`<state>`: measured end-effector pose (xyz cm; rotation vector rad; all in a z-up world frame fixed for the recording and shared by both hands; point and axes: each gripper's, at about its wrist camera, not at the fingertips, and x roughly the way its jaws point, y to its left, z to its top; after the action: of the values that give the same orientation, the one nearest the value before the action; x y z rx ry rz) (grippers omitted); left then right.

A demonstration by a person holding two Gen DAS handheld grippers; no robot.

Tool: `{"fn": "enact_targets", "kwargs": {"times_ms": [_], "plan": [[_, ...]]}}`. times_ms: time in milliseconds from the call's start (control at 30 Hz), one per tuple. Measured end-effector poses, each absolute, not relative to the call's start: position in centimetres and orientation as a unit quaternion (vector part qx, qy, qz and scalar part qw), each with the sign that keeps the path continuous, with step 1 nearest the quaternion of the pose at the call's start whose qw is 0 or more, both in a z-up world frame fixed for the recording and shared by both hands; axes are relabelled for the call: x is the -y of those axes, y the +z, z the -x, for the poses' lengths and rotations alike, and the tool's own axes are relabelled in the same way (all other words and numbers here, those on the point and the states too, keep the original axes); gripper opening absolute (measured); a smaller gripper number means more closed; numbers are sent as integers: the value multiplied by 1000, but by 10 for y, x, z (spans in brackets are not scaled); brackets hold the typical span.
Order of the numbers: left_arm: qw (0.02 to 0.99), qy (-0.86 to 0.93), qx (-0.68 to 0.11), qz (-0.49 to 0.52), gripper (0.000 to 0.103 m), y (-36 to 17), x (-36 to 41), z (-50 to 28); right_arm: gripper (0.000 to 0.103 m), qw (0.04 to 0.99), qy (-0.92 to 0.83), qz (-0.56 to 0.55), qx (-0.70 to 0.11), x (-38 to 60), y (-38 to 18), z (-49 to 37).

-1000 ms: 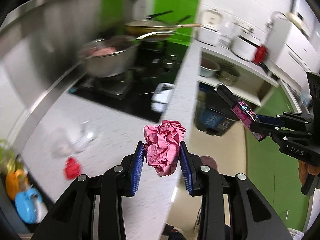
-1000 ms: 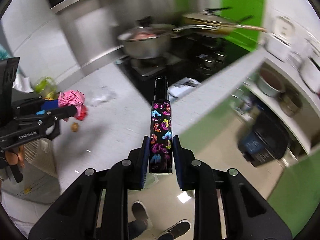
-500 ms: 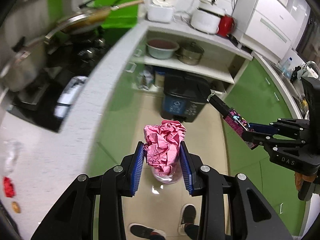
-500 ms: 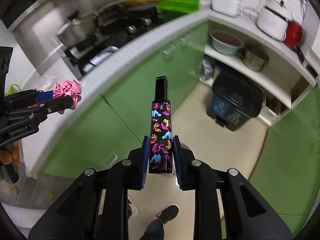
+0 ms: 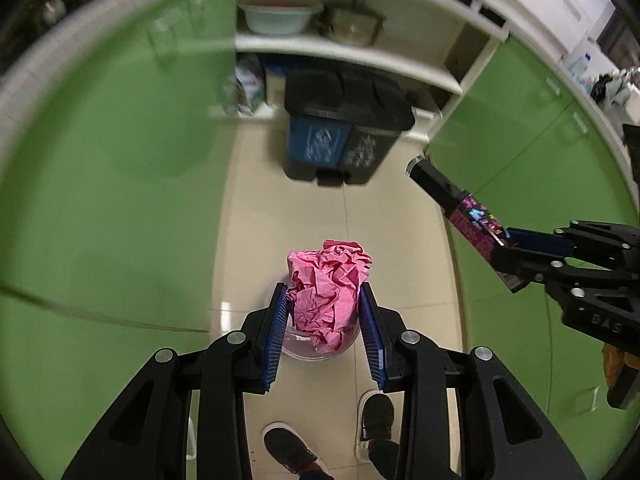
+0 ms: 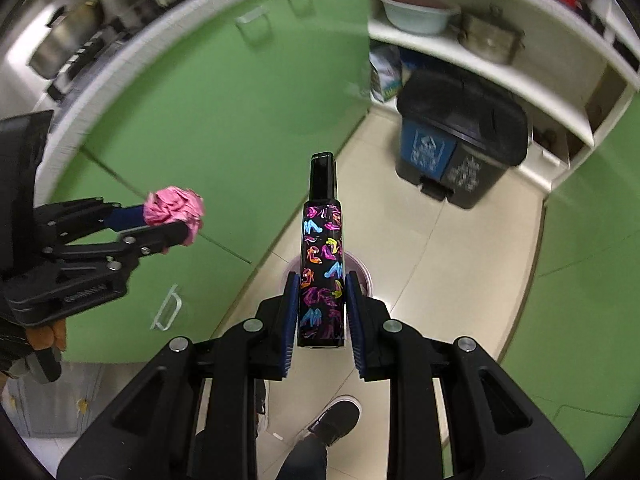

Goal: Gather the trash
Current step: 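Carry the pink paper and black tube to the pink wastebasket, then open the left gripper over the wastebasket while the right releases the tube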

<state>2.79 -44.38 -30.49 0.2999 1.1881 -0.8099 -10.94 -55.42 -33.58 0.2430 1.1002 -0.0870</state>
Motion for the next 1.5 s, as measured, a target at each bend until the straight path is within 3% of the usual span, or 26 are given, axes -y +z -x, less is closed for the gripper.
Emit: {"fn": "enact_targets", "kwargs": {"times_ms": [267,300,333,367,400,1233,1300,1333,1367,1500], "plan": [[720,-384,-561,-140,39,-397,468,-41,23,832,-49,-139,-534,566,-422,102],[720,-385,-561,-140,49,-405,470,-42,23,832,-49,-140,-535,567,-430,102],[720,-385,-559,-141,74,-411,471,-43,23,831,-49,-141,-536,568,-436,101],[722,-385,-558,-140,90,-415,472,-44,23,830,-50,-142,-537,569,-444,100],[725,-384,-556,-138,97,-421,471,-46,23,829,-50,-143,-538,569,-450,99],[742,-341,-566,-111,97,-438,403,-71,24,818,-17,-138,-558,537,-514,54],[743,-339,-565,-113,97,-438,400,-73,41,820,-26,-135,-555,537,-515,52],[744,-338,-565,-114,97,-438,399,-74,74,823,-27,-137,-551,538,-515,52],[745,-337,-565,-114,97,-439,399,-74,88,827,-28,-140,-543,538,-512,53],[744,-338,-565,-113,97,-439,399,-76,93,825,-39,-137,-547,538,-510,56]]}}
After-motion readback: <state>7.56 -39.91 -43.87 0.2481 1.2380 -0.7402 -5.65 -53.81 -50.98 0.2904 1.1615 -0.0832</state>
